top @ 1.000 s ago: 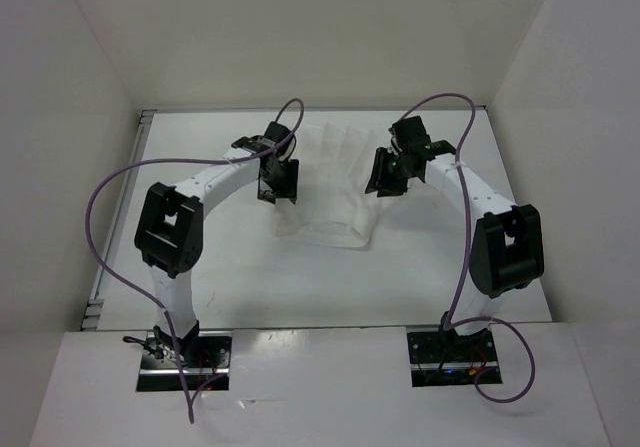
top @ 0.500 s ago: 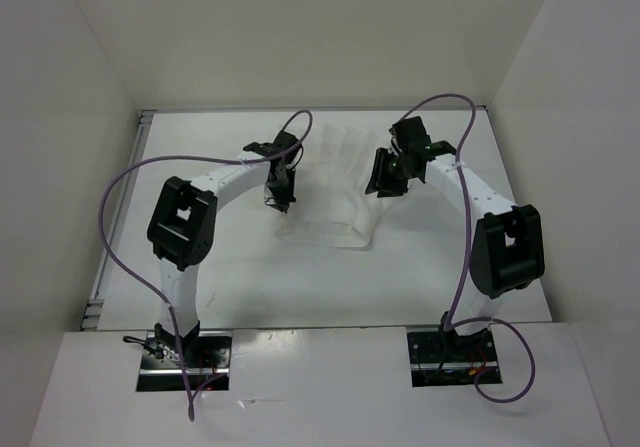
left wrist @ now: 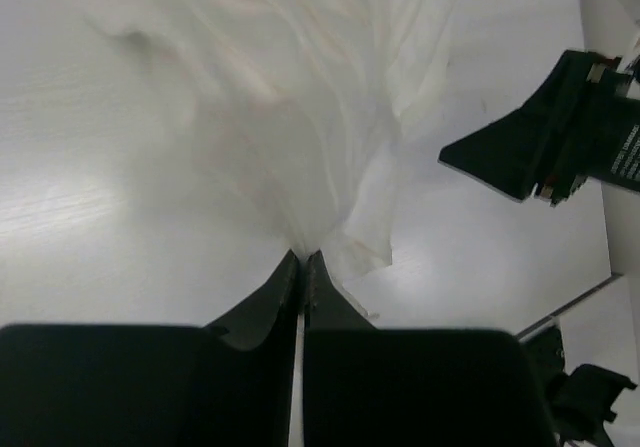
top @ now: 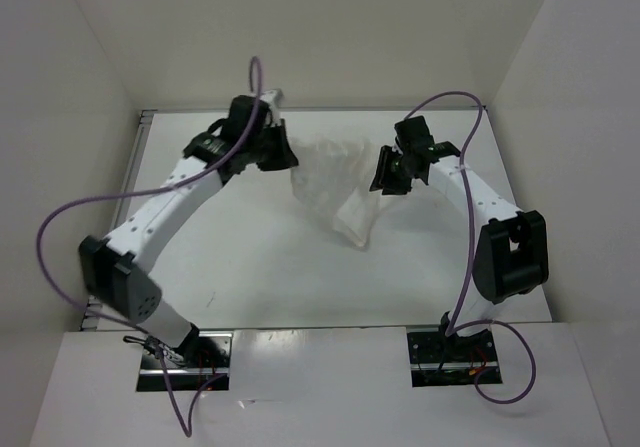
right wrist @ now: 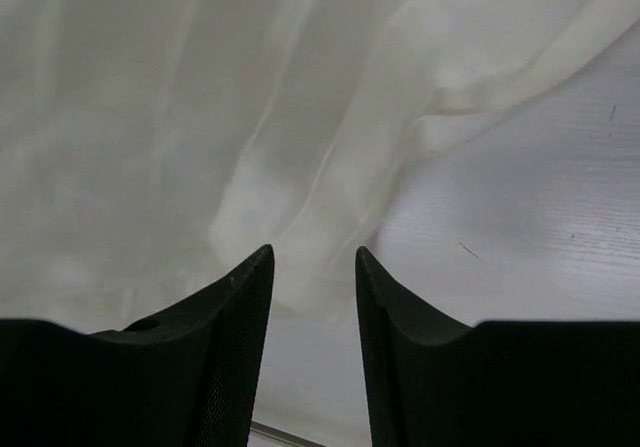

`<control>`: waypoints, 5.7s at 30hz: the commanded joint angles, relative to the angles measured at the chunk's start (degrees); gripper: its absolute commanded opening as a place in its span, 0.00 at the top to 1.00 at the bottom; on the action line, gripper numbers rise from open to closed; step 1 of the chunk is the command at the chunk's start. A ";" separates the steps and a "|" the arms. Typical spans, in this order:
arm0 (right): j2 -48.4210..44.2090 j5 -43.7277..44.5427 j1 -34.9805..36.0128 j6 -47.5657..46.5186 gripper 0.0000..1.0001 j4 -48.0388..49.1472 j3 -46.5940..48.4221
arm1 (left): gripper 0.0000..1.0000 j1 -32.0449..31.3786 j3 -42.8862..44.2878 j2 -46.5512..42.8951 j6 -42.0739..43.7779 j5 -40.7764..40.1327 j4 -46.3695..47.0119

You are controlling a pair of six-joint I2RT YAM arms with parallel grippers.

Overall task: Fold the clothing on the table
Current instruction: Flatten the skirt out

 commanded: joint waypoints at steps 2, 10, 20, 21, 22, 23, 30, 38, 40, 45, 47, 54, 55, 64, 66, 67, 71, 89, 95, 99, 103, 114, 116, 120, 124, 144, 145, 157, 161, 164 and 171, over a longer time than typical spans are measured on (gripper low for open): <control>-2.31 1.57 -0.37 0.15 0.56 1.00 -0.91 | 1.00 3.24 -19.42 -13.71 -6.46 -7.40 1.63; -1.79 0.26 -0.37 -1.60 0.56 -0.67 0.23 | 0.57 3.24 -44.77 -24.45 -14.72 -7.35 -1.79; 0.50 -7.47 -0.37 -2.23 0.56 -1.73 -3.97 | 0.52 3.24 -36.88 -22.54 -11.74 -14.38 -5.68; 1.37 -8.53 -0.37 -1.53 0.56 -1.12 -4.59 | 0.52 3.24 -36.17 -20.95 -11.74 -14.90 -4.63; 1.91 -9.50 -0.37 -1.52 0.56 -0.15 -5.30 | 0.52 3.24 -35.55 -19.19 -10.96 -14.91 -3.66; 2.95 -11.33 -0.37 -0.91 0.56 0.64 -6.61 | 0.52 3.24 -34.76 -17.26 -10.43 -14.91 -2.87; 11.75 -15.74 3.15 -0.38 0.59 2.76 -6.01 | 0.95 3.24 -27.12 2.16 -7.79 -14.73 2.51; 19.56 -9.96 2.62 -0.38 0.60 2.05 -0.04 | 1.00 3.24 -25.79 14.56 -5.85 -12.64 3.02; 20.89 -8.55 0.26 -0.90 0.61 1.44 2.85 | 1.00 2.63 -23.43 17.89 -4.37 -11.14 3.73; 25.02 -6.09 -4.23 -0.38 0.64 1.44 9.88 | 1.00 1.40 -14.65 24.41 -3.30 -5.87 5.84; 25.03 -3.10 -6.07 -0.38 0.64 1.44 11.65 | 1.00 1.40 -10.43 27.49 -1.99 -4.54 5.84; 14.60 1.30 -6.78 0.15 0.64 -1.73 11.41 | 1.00 1.57 -1.17 26.64 -0.67 -4.62 2.32; 12.74 2.61 -6.78 0.15 0.64 -1.73 9.92 | 1.00 1.57 -3.01 25.66 -0.67 -4.62 3.02; 3.76 1.75 -6.78 3.05 0.63 -0.06 -6.79 | 1.00 3.59 -9.62 19.77 -0.67 -3.48 4.96; 4.54 0.18 -6.78 3.58 0.63 -0.06 -8.28 | 1.00 3.59 -10.14 19.76 -0.67 -3.48 4.96; 5.07 -0.45 -6.78 3.58 0.63 0.55 -8.29 | 1.00 3.59 -10.75 19.15 -0.67 -3.48 4.96; 6.31 -2.73 -6.25 4.19 0.63 2.75 -9.87 | 1.00 3.59 -11.37 18.62 -0.67 -3.48 4.96; 13.24 -4.67 -3.44 5.77 0.63 5.83 -13.48 | 1.00 3.59 -12.96 16.42 -0.67 -4.01 6.02; 13.25 -2.49 -1.51 7.61 1.00 10.23 -15.41 | 1.00 3.59 -14.01 13.53 -1.19 -4.01 6.02; 8.08 11.36 -1.51 6.48 1.00 3.04 -9.37 | 0.99 3.59 -14.01 8.26 -1.19 -3.49 4.00; 2.09 19.04 -1.51 4.54 1.00 -2.33 -5.75 | 0.91 4.12 -16.81 3.33 -0.67 -1.99 2.51; 3.93 12.38 -1.51 3.22 1.00 -1.81 -8.29 | 0.43 3.51 -23.60 4.46 -6.37 3.02 5.58; 3.93 12.38 -0.98 3.22 1.00 -1.81 -8.29 | 0.43 2.72 -22.19 5.08 -7.26 3.02 4.88; 3.93 10.98 -0.37 3.22 1.00 -0.76 -8.82 | 0.42 2.10 -21.57 5.08 -10.42 4.25 4.87; 3.93 10.36 2.09 3.75 1.00 -0.76 -9.35 | 0.42 2.10 -21.57 5.61 -11.82 4.25 5.49; 3.93 6.75 6.31 4.89 1.00 0.30 -10.40 | 0.45 0.52 -23.94 4.12 -12.36 -5.50 0.13; 3.93 6.75 6.31 4.89 1.00 0.82 -10.40 | 0.45 0.52 -23.94 3.42 -12.36 -6.29 -1.26; 6.13 6.75 6.84 4.37 1.00 0.82 -9.87 | 0.44 0.52 -22.36 7.01 -12.36 -9.81 -2.16; 6.65 6.23 6.84 3.84 1.00 0.82 -9.26 | 0.44 0.52 -22.36 8.94 -12.36 -8.67 -1.10; 7.18 6.23 6.84 3.84 1.00 0.82 -8.73 | 0.44 0.52 -20.96 10.35 -11.83 -8.67 -0.40; 8.33 5.70 8.42 3.84 1.00 0.82 -8.20 | 0.45 0.52 -17.44 11.15 -11.22 -8.67 -1.80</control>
